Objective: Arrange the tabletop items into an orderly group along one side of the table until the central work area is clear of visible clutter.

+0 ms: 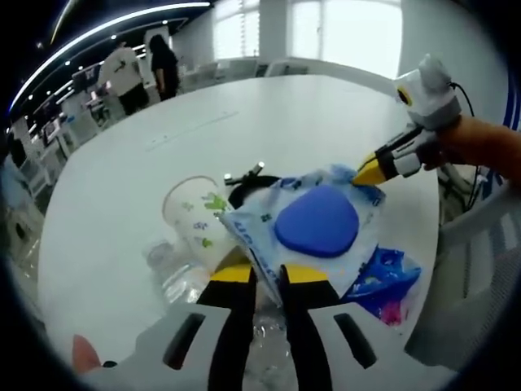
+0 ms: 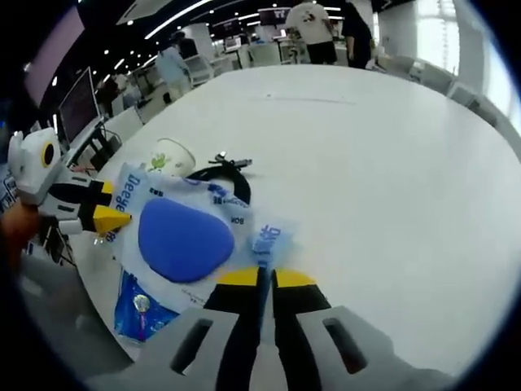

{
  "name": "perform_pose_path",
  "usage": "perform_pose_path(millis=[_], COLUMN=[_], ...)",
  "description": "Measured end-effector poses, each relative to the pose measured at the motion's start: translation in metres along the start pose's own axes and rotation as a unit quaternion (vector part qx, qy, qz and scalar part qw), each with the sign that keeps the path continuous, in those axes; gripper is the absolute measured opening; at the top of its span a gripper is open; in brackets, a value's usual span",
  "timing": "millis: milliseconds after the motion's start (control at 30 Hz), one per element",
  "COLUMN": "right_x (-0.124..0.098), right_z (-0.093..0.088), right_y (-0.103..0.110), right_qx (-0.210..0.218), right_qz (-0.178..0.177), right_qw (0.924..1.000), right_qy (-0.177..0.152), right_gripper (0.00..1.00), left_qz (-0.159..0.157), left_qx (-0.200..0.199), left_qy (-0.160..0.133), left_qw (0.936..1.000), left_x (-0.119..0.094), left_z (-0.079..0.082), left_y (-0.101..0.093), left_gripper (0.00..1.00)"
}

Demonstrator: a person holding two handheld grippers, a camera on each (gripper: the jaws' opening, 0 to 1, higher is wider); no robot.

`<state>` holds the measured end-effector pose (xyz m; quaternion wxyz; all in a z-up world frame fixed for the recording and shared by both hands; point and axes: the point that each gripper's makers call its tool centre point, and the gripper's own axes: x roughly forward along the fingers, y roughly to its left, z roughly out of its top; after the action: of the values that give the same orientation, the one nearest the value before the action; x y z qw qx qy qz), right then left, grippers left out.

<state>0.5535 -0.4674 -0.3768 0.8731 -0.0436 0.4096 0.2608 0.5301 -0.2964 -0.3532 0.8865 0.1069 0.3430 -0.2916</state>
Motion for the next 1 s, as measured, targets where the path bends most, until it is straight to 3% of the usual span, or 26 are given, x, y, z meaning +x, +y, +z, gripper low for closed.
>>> perform_pose_path(millis=[1000], right_x=[-0.0073], right_z=[0.0025], right_y=[0.0055], right_qx=[0.003], right_qz=[0.001], right_qw=[1.0000], right_qy=[0.004], right_gripper=[0.01], left_qz=[0.003], left_qx=[0.000], left_qy=[-0.005], left_qw=[1.0000], left_x=[-0.0025], left_z=[0.0028], left_y=[-0.0020], left_gripper=[0.01])
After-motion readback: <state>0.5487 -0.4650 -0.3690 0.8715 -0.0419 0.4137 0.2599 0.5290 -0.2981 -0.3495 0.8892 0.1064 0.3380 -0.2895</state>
